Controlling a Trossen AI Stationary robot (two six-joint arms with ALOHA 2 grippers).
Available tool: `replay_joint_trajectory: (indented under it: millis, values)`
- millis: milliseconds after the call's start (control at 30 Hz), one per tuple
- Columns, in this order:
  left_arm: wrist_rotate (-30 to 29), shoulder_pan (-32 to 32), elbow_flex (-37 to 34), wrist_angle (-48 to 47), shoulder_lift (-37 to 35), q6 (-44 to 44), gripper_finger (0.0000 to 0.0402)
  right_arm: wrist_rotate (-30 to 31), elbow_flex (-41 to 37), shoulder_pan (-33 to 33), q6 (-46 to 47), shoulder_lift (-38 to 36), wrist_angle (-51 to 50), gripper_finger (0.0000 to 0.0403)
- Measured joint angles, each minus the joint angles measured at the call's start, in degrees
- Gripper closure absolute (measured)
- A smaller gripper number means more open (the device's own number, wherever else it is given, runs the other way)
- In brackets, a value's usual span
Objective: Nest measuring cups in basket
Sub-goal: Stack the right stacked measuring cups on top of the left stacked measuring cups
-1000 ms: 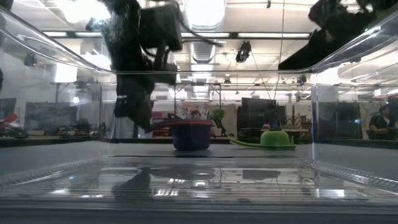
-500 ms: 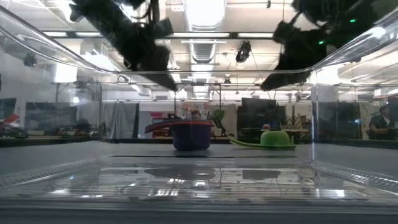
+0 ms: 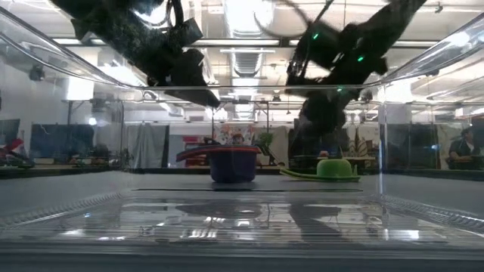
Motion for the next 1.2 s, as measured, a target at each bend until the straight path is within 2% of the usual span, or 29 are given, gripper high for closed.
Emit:
replay_joint_trajectory:
  millis: [133,267,633,1033,1200]
  values:
    - [0.00,0.00,-0.37,0.17,-0.04,0.03,0.0164,-4.52,2.21,-4.64,0.02,3.20,0.11,0.0202]
    - [0.00,0.00,-0.52,0.86,-0.05,1.36,0.0164,-5.85,4.26,-7.79,-0.67,6.04,-0.42,0.0202]
    - [0.01,0.00,-0.61,0.72,-0.06,1.93,0.0164,-6.48,9.60,-9.14,-2.55,13.68,-4.58,0.0202]
    - [0.02,0.00,-0.61,0.72,-0.06,2.14,0.0164,-7.91,9.56,-9.14,-0.82,11.20,-8.84,0.0202]
    - [0.01,0.00,-0.61,0.74,-0.06,2.15,0.0164,-11.03,9.56,-9.13,-0.12,11.00,-10.02,0.0202]
